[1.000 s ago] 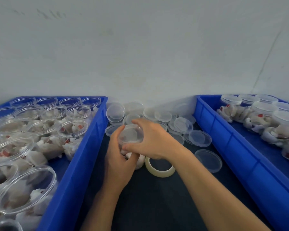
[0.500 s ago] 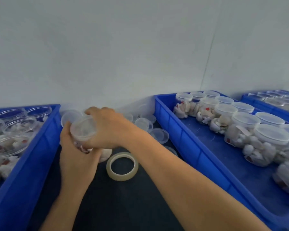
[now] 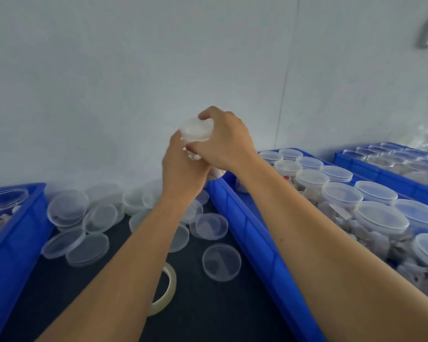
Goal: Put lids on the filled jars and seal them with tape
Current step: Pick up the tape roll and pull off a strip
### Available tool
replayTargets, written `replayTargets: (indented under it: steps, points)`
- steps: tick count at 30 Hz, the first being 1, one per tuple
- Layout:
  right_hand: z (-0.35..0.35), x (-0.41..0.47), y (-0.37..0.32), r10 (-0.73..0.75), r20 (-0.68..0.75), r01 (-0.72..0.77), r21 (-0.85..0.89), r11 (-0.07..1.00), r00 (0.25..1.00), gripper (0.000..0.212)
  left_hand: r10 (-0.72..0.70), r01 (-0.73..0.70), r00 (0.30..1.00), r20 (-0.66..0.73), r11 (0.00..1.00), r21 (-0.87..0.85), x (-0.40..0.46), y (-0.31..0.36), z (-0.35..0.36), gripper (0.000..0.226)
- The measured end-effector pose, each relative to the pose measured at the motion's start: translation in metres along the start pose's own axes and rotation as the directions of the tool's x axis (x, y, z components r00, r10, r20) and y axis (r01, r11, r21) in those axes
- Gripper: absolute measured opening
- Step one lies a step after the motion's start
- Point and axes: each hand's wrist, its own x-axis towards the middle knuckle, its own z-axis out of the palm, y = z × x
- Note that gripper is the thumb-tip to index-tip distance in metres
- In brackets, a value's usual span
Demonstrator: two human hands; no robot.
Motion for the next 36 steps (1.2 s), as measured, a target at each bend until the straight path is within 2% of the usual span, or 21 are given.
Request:
replayTargets:
  steps: [5,9,13,16,20,24,28,33,36]
  points:
    - [0.010,0.021,0.062,0.131,-0.101,-0.130,0.015,0.991,0.986,0.067,-0.071,0.075,0.980,0.188,0.997,-0.017,0.034,-0.014,0.055,0.060]
    - [0.028,0.036,0.100,0.215,-0.047,-0.212,0.062,0.975,0.976,0.068,-0.079,0.054,0.964,0.253,0.993,0.102,0.052,-0.040,0.083,0.054]
    - [0.048,0.046,0.131,0.270,0.068,-0.275,0.081,0.958,0.960,0.066,-0.104,0.020,0.953,0.284,0.958,0.285,0.064,-0.063,0.099,0.042]
    - [0.061,0.049,0.150,0.298,0.130,-0.310,0.081,0.947,0.946,0.062,-0.153,-0.026,0.935,0.319,0.870,0.492,0.067,-0.075,0.110,0.049]
    - [0.079,0.052,0.166,0.313,0.205,-0.335,0.084,0.938,0.927,0.058,-0.259,-0.030,0.923,0.285,0.689,0.724,0.075,-0.087,0.123,0.059]
    - [0.088,0.054,0.172,0.280,0.253,-0.300,0.044,0.953,0.926,0.053,-0.358,0.001,0.888,0.287,0.627,0.779,0.089,-0.094,0.127,0.062]
    - [0.085,0.045,0.179,0.186,0.280,-0.176,-0.061,0.983,0.942,0.026,-0.371,-0.002,0.883,0.288,0.610,0.792,0.097,-0.094,0.130,0.073]
    - [0.078,0.036,0.186,0.099,0.149,-0.080,-0.126,0.989,0.984,0.043,-0.387,0.005,0.881,0.272,0.583,0.812,0.100,-0.095,0.132,0.075]
    - [0.079,0.035,0.189,0.086,0.156,-0.069,-0.109,0.992,0.984,0.046,-0.381,0.022,0.889,0.253,0.589,0.808,0.100,-0.095,0.132,0.072]
